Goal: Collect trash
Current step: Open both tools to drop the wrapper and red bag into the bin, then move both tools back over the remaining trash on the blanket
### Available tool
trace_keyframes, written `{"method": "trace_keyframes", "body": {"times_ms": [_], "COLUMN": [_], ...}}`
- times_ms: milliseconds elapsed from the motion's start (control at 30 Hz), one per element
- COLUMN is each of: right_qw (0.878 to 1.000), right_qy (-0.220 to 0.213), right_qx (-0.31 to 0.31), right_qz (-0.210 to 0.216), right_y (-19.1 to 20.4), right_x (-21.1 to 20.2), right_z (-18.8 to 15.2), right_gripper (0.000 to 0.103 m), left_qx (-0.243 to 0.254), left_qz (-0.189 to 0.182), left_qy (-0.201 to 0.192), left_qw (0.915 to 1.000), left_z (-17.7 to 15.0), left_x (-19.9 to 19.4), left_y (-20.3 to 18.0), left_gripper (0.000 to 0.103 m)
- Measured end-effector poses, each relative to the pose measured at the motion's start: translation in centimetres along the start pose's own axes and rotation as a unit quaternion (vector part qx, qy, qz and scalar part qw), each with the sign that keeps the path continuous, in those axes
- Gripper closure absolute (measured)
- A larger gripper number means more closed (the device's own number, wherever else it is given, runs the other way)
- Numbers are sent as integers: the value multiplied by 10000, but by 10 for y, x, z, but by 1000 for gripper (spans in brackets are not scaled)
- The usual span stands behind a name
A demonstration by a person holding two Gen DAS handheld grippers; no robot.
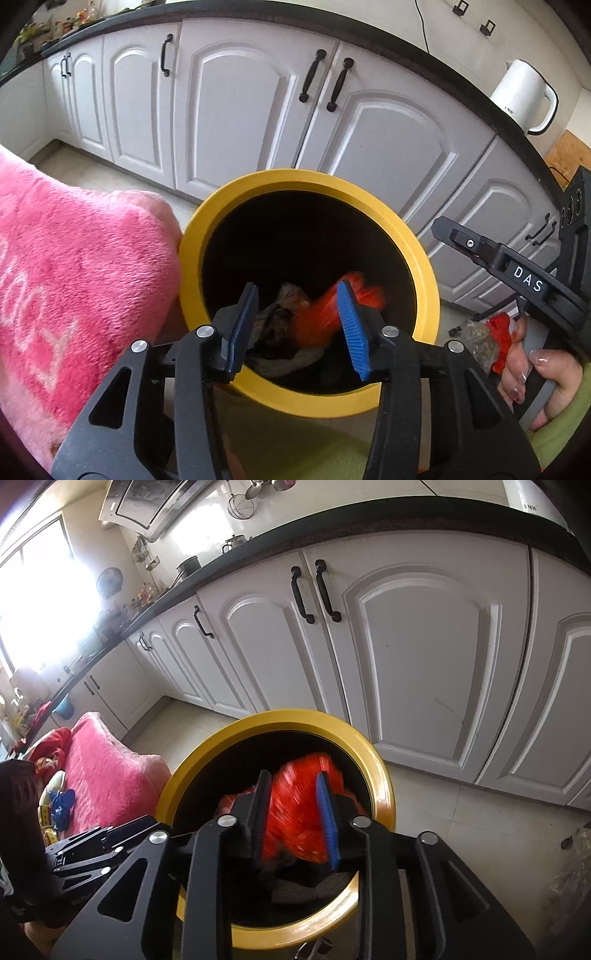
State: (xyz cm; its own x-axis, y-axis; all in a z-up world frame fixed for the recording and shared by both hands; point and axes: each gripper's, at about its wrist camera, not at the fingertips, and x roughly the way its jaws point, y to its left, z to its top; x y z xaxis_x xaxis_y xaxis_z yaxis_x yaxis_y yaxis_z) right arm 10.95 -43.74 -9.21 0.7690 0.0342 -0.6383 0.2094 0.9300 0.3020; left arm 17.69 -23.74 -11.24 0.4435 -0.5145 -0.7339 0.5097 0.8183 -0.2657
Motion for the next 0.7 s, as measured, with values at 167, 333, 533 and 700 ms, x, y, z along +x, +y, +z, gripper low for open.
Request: {"method": "trace_keyframes", "body": {"times_ms": [167, 333, 533, 700], "right_qw": [10000, 9998, 9989, 9981], "right_qy": [-61, -174, -431, -545], "right_qx": [32, -11, -127, -235], "right_qz": [-32, -64, -109, -136], "right_y": [1, 3, 9, 16], "right_x": [-3, -8, -20, -25], "right_z": [1, 3, 7, 8], "right_gripper": [69, 57, 39, 36], "left_qx": [-47, -174, -279, -351], "left_qz": [159, 238, 419, 559], "left_qy": [-190, -411, -695, -873], "left_qw": [9997, 9987, 9963, 9940], "left_z": [1, 3, 4, 2], "left_x": [-19, -41, -62, -78], "left_y": [5, 12, 23, 29], "left_gripper": [42, 15, 11, 11]}}
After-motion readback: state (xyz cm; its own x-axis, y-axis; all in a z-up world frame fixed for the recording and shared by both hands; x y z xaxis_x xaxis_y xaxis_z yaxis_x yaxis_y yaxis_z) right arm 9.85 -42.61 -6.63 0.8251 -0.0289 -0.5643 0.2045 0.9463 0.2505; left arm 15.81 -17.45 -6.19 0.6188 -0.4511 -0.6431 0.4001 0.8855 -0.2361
